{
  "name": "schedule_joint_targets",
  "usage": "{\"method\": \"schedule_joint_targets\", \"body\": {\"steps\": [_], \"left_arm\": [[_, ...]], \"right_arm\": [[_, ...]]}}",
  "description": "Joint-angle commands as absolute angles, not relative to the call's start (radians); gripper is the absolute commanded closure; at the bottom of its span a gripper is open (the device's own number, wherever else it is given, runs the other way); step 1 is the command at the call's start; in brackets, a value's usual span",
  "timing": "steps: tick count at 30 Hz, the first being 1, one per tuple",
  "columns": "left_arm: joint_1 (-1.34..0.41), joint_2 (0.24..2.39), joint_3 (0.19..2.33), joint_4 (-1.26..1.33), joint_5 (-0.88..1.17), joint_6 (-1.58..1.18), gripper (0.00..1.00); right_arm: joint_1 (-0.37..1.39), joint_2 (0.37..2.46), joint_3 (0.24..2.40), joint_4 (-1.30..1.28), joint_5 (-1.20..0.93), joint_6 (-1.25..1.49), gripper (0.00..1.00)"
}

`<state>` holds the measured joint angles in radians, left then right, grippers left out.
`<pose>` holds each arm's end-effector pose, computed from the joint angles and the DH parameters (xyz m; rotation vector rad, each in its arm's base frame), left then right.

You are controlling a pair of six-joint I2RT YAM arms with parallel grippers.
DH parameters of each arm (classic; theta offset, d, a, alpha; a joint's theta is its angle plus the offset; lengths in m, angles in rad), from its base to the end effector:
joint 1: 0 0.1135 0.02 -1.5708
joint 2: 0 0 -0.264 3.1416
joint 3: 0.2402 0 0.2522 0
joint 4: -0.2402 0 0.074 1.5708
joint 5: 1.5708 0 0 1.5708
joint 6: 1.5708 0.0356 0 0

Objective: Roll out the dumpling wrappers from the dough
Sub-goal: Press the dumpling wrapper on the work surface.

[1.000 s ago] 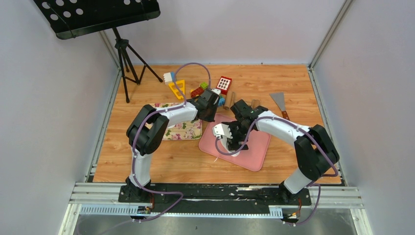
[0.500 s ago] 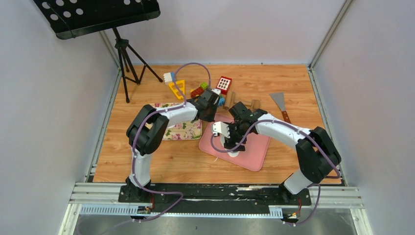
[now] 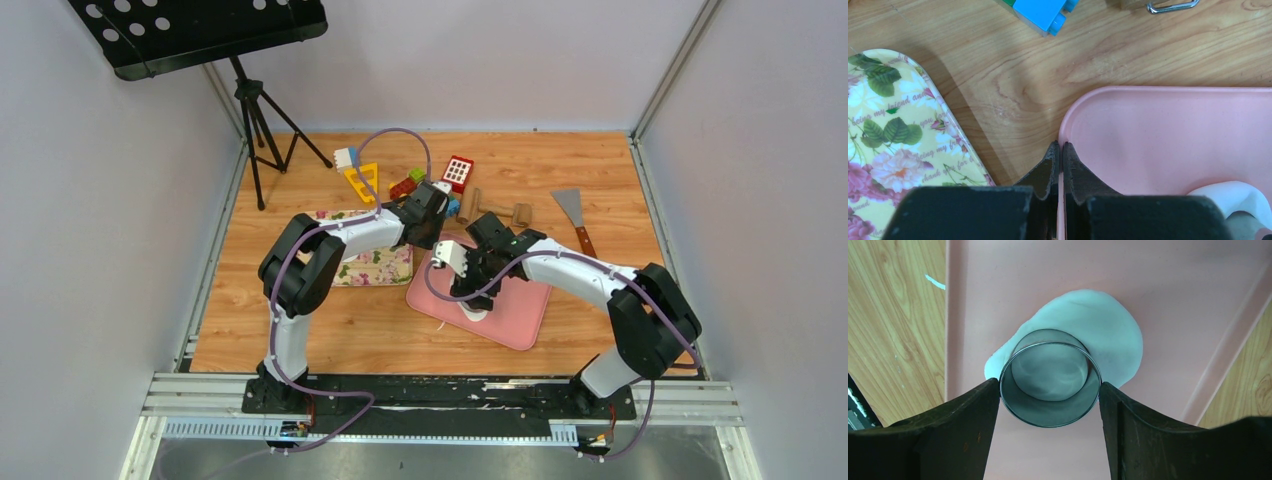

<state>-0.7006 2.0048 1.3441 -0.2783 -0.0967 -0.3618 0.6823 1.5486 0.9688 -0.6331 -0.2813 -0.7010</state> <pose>0.3278 -0.2719 0.1618 0.3874 2.5023 -0.3136 0.2187 0.1904 0.1921 -1.8128 2.0783 0.3856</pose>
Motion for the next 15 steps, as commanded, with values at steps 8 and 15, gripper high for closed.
{"method": "schedule_joint_targets", "body": {"steps": [8,15], "left_arm": [[-0.717,2.037,1.344,-0.365,-0.098,-0.357,1.0],[-0.716,2.033,1.346,-0.368,-0.104,-0.354,1.0]], "right_arm": [[0.683,1.572,0.954,-0.607,-0.218,-0.575,0.39],[0.683,1.586,0.959,-0.614,-0.263,-0.58,0.4]]}}
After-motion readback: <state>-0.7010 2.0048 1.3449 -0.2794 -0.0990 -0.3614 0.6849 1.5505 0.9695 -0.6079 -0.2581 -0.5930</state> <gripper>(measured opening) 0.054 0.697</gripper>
